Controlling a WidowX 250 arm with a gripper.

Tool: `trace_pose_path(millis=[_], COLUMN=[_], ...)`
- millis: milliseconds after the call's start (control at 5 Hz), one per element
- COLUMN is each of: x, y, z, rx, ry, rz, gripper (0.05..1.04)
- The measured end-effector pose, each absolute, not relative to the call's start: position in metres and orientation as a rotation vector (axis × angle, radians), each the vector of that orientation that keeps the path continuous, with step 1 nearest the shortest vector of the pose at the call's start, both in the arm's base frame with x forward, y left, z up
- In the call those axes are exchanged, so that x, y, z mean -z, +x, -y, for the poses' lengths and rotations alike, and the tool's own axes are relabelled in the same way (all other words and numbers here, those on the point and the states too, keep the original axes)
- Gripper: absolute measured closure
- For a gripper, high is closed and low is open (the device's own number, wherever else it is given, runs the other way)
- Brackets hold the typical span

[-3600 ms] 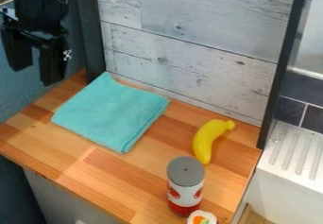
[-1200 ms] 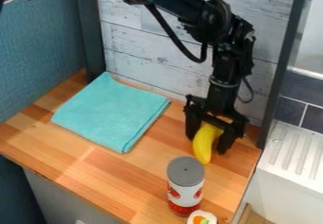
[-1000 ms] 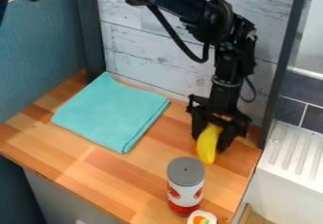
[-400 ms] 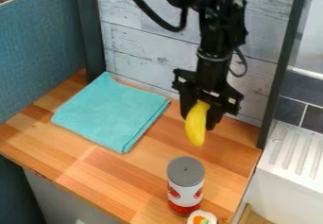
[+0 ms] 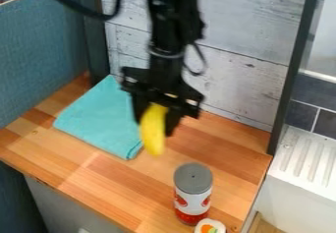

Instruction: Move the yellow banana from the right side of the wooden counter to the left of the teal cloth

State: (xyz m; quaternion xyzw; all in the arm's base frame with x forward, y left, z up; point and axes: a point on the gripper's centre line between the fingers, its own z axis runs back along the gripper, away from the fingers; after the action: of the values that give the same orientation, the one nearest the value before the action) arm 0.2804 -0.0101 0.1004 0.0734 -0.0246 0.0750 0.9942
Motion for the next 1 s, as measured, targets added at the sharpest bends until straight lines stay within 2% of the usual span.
trace_pose_path(millis=[200,400,600,1000], x=[-0.099,-0.099,-0.096,-0.075], y=[0.258,0.247,0.246,0.228], z=[-0.021,-0.041,-0.065,-0.104], rx=[-0.363,-0.604,-0.747,-0.931], ry=[0.141,0.085,0.005,-0.057], rz=[0.014,0.060,0.059,0.033], gripper=[0.466,0.466,0.466,0.466])
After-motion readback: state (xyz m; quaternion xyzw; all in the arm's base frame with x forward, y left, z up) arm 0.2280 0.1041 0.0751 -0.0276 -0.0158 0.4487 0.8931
